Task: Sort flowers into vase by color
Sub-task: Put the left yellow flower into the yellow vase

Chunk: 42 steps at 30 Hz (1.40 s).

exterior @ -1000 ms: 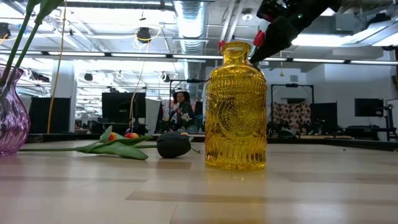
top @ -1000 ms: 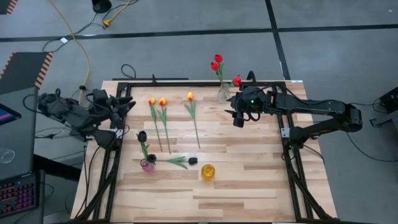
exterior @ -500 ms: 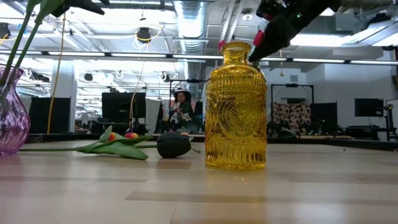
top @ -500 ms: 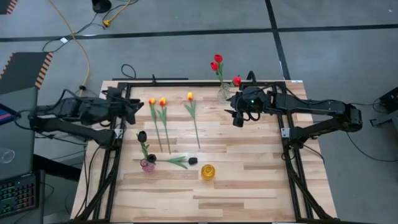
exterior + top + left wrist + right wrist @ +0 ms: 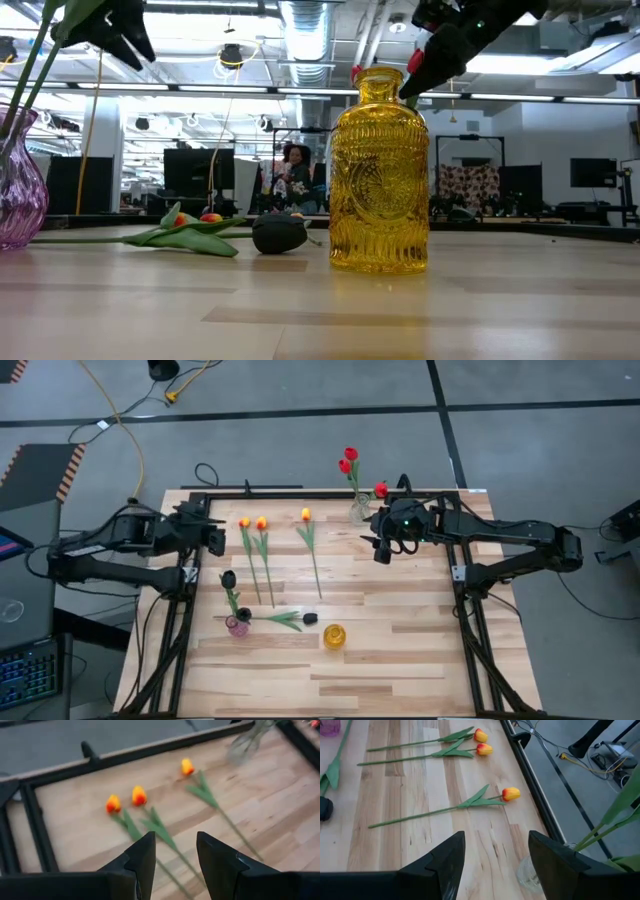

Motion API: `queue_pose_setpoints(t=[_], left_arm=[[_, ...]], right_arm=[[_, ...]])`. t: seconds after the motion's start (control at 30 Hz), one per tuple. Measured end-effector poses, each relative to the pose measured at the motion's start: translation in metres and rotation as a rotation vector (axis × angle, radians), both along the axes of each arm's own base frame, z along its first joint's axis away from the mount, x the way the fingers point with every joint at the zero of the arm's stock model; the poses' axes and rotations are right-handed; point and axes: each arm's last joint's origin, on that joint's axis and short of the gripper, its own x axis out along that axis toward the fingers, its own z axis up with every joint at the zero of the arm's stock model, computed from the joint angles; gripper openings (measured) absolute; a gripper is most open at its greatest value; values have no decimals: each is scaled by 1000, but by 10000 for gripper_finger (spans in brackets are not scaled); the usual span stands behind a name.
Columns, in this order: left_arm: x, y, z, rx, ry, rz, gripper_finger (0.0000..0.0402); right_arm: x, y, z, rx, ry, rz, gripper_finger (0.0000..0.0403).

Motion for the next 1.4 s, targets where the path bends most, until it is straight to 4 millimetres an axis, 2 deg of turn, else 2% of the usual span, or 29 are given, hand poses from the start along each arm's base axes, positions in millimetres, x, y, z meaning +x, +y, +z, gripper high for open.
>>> queue_pose_setpoints(t=[0.33, 0.77, 1.17, 1.4], left_arm=[[13, 18, -9, -60, 115, 36, 130], [35, 58, -31, -242, 264, 35, 130], [50, 93, -58, -366, 400, 53, 130], [68, 108, -81, -450, 471, 5, 130]], right_arm=[[0, 0, 0, 31, -14, -23, 246], [0, 0, 0, 31, -14, -23, 246], [0, 0, 0, 43, -19, -32, 246], [0, 0, 0, 43, -19, -32, 246]])
